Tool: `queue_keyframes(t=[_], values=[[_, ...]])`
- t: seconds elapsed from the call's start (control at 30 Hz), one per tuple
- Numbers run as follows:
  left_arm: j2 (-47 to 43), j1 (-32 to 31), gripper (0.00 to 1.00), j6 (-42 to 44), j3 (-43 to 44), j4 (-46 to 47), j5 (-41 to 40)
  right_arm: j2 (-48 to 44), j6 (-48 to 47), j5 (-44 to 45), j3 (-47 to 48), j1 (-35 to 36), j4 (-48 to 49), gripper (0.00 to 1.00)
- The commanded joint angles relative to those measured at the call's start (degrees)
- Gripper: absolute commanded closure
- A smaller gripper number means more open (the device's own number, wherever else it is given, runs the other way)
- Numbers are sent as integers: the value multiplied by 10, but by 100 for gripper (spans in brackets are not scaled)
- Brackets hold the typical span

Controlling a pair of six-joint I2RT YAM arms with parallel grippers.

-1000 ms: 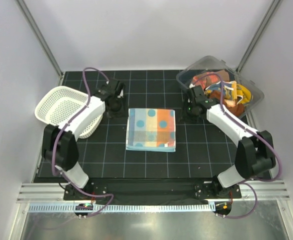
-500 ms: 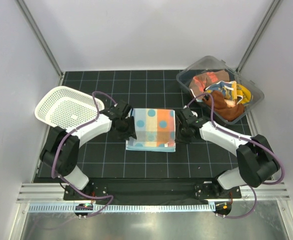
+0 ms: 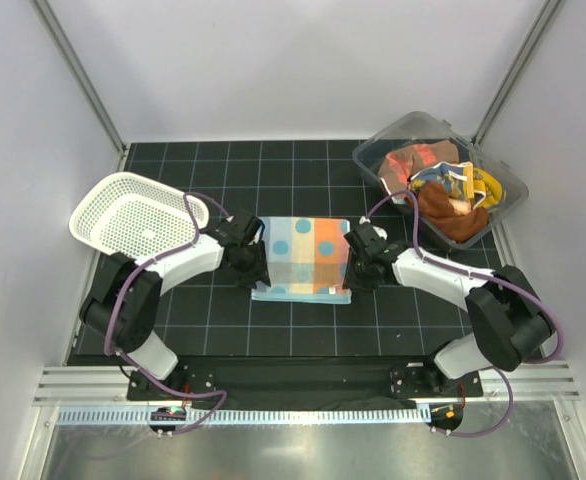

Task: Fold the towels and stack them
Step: Fold the towel

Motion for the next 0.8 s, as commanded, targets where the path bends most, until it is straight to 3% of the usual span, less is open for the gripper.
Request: queue_keyframes(t=[0.0, 0.3, 0.4, 0.53, 0.6, 0.67, 0.77], values=[[-3, -1, 57, -8, -11, 22, -1, 3, 6, 19, -3, 6, 23, 69], [1, -2, 67, -17, -25, 36, 3, 2, 7, 20, -5, 11, 24, 75], [5, -1, 78, -19, -24, 36, 6, -4, 5, 22, -1, 12, 17, 89], [8, -1, 95, -25, -23, 32, 8, -11, 2, 24, 2, 11, 11, 99], [5, -1, 93, -25, -21, 26, -5, -13, 2, 24, 0, 13, 11, 99], [-4, -3, 73, -20, -17, 10, -30, -12, 0, 25, -3, 10, 11, 99], [-17, -2, 55, -11, -11, -12, -51, -12, 0, 22, -7, 12, 13, 99]])
